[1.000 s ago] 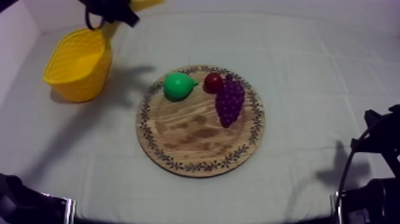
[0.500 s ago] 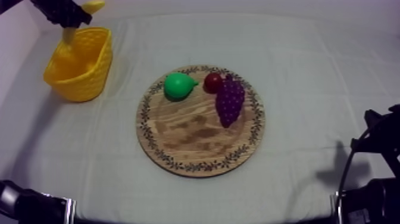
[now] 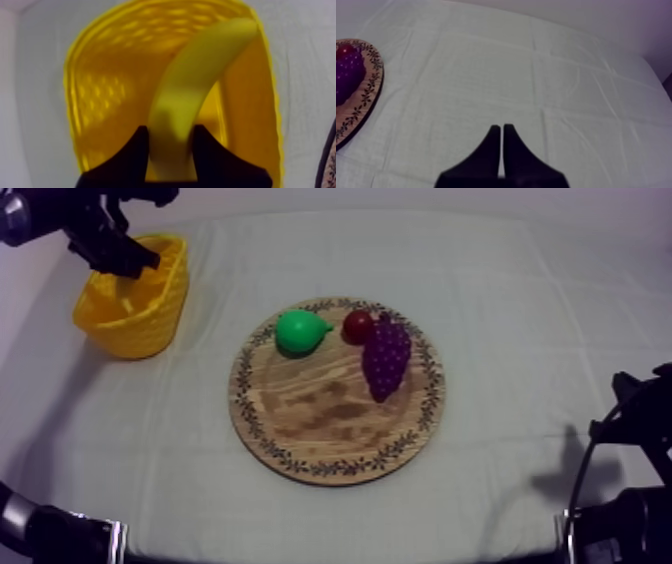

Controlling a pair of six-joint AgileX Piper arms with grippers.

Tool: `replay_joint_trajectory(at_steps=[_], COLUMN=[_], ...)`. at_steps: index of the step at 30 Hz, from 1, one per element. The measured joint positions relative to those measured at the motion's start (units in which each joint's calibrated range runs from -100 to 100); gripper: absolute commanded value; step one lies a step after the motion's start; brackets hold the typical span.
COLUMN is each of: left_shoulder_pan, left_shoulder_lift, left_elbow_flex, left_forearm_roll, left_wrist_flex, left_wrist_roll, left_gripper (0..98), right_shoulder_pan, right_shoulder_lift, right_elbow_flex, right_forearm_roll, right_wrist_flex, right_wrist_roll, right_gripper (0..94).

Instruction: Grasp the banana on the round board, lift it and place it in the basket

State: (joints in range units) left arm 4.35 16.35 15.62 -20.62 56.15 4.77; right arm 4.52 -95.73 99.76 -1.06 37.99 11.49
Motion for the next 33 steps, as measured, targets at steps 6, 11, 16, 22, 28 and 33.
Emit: replay_joint_trajectory(at_steps=[6,11,16,22,28,33], left_shoulder_pan=[-1.7,-2.5,-2.8,-2.8,-2.8,-1.9], left_shoulder_lift=[1.9,3.3,3.7,2.7,-1.5,-8.6], left_elbow_flex=[2.9,4.0,4.2,4.4,7.7,15.2], left_forearm_roll=[1.12,2.32,4.05,6.12,8.71,10.56], left_wrist_flex=[-5.3,-9.4,-11.4,-13.0,-15.8,-20.1], left_wrist_roll=[-0.3,-1.4,-3.7,-6.1,-8.0,-9.4], left_gripper=[35.9,43.8,53.0,43.9,15.0,4.8], right_shoulder_pan=[0.0,0.0,0.0,0.0,0.0,0.0], right_shoulder_lift=[0.0,0.0,0.0,0.0,0.0,0.0], right_elbow_flex=[0.0,0.0,0.0,0.0,0.0,0.0], right_forearm_roll=[0.0,0.0,0.0,0.0,0.0,0.0], right_wrist_flex=[0.0,0.0,0.0,0.0,0.0,0.0], right_wrist_roll=[0.0,0.0,0.0,0.0,0.0,0.0], right_gripper=[0.3,0.3,0.3,0.3,0.3,0.3])
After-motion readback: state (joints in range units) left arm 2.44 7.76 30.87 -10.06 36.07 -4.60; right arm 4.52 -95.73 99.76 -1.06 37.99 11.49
